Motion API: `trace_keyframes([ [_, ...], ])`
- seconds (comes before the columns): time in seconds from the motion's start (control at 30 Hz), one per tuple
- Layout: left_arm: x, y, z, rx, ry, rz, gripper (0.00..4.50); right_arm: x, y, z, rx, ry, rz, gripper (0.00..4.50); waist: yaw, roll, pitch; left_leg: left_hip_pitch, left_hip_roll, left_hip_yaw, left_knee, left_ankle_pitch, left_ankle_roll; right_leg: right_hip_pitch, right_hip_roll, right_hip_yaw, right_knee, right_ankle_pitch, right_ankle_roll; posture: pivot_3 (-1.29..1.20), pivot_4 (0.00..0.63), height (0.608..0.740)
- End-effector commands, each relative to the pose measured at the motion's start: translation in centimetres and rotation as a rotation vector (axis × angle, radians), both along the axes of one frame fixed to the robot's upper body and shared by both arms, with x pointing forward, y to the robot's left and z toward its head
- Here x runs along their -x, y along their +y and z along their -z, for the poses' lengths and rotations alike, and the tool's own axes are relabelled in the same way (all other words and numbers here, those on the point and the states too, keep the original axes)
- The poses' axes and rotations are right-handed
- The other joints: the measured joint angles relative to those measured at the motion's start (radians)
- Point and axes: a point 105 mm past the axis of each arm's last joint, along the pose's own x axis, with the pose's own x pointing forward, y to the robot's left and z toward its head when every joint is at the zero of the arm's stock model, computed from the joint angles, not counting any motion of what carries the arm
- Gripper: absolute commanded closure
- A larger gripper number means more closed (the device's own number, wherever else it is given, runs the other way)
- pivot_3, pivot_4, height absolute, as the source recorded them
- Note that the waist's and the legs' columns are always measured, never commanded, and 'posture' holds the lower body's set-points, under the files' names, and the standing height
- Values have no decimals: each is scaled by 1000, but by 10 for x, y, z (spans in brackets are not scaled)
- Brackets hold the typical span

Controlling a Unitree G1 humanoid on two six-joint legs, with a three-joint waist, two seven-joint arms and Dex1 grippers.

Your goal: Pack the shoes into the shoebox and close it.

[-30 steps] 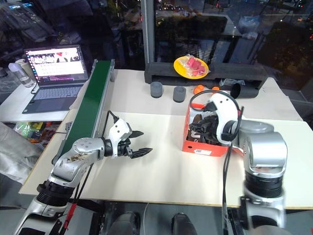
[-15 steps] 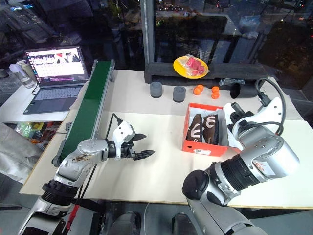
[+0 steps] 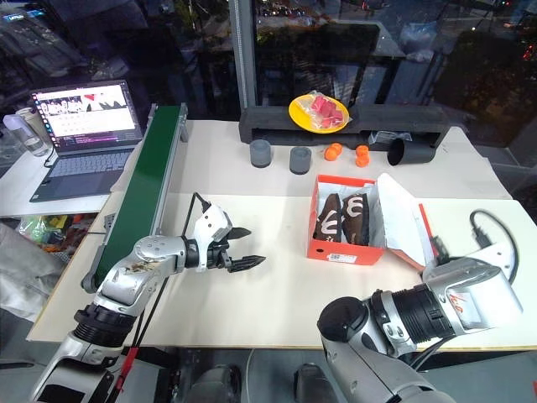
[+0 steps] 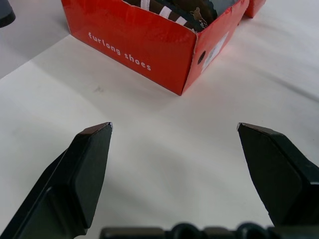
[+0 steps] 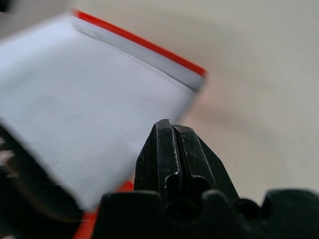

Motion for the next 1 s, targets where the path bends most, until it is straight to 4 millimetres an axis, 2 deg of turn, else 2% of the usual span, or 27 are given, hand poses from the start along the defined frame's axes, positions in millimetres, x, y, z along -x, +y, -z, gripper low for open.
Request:
trace_keyframes([
  [0.03, -1, -3, -11, 3, -43, 18, 182, -3, 21, 43, -120, 91, -11, 4411, -2, 3, 1, 0, 0, 0, 0, 0, 0, 0, 0, 0, 0, 0, 0, 0, 150, 740],
  [0.33, 0, -2, -11, 1, -46, 16, 182, -51, 1, 57, -238, -75, -11, 4411, -17, 2, 1, 2, 0, 0, 0, 0, 0, 3, 0, 0, -2, 0, 0, 0, 150, 740],
  [0.5, -1, -3, -13, 0, -53, 19, 182, -58, -23, 73, -243, -104, 120, 4411, -30, 0, 0, 11, 2, 0, -2, 0, 0, 16, 1, 0, -12, 0, 0, 0, 150, 740],
  [0.67, -4, -4, -16, 1, -58, 20, 182, -64, -31, 91, -292, -113, 202, 4411, -29, -8, -4, 19, 1, -1, -3, -1, 1, 27, 0, -1, -18, -4, -6, 0, 150, 740],
  [0.8, -7, -5, -17, -1, -61, 22, 182, -67, -35, 98, -295, -134, 235, 4411, -29, -13, -6, 23, 2, -2, -4, -1, 0, 36, 1, -1, -29, -5, -3, 0, 150, 740],
  [0.93, -8, -5, -19, -3, -64, 26, 182, -72, -42, 93, -302, -226, 302, 4411, -28, -17, -8, 23, 2, -1, -4, -1, 1, 36, -1, 0, -31, -4, -4, 0, 150, 740],
  [0.97, -8, -5, -19, -3, -65, 27, 182, -74, -44, 90, -296, -259, 315, 4411, -28, -17, -8, 22, 2, -1, -4, -1, 1, 36, -1, 0, -31, -4, -4, 0, 150, 740],
  [1.0, -9, -6, -20, -4, -66, 28, 182, -79, -49, 78, -285, -343, 330, 4411, -28, -17, -7, 22, 2, -1, -4, -1, 1, 36, -1, 0, -31, -4, -3, 0, 150, 740],
])
